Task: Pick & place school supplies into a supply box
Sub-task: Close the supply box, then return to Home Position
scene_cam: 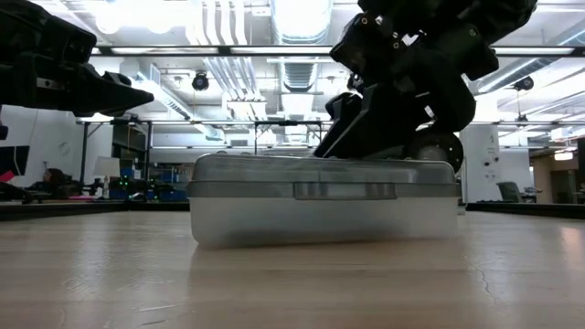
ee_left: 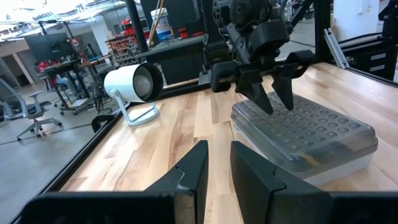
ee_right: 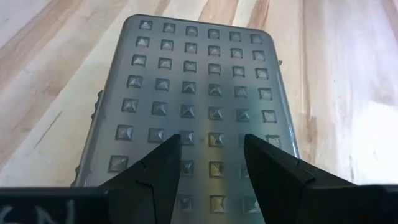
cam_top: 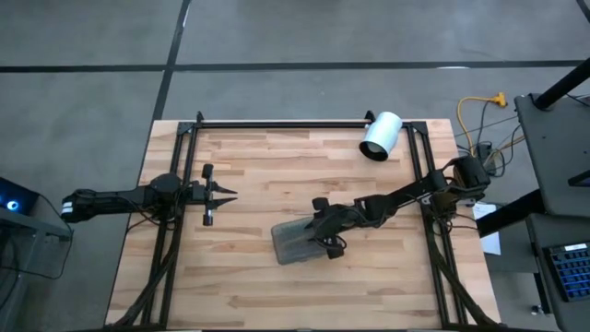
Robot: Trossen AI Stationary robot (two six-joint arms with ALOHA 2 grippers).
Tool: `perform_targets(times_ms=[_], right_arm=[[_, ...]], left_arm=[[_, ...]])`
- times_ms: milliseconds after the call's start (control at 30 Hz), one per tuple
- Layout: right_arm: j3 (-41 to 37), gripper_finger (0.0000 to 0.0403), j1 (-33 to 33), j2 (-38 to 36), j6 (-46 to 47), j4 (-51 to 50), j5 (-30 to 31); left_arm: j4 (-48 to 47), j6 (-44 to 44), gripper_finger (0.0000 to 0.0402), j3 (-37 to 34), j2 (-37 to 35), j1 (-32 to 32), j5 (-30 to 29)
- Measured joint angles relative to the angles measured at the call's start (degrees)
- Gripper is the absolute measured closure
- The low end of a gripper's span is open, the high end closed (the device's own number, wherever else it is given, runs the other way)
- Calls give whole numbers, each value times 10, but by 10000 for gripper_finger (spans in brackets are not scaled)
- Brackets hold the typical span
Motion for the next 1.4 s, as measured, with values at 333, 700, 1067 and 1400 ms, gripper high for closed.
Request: perform_targets(times_ms=[333, 700, 1067, 1400], right_arm=[[15, 243, -1, -9, -45, 11, 3], [53, 239, -2, -11, -166, -23, 22], [51, 244, -48, -45, -110, -54, 76], [-32, 246, -113, -139, -75, -16, 14]], left_arm=[[0, 0, 348, 0, 0, 0, 0], [0, 0, 348, 0, 0, 0, 0], [0, 0, 348, 0, 0, 0, 0], [-2, 0, 348, 0, 0, 0, 0]])
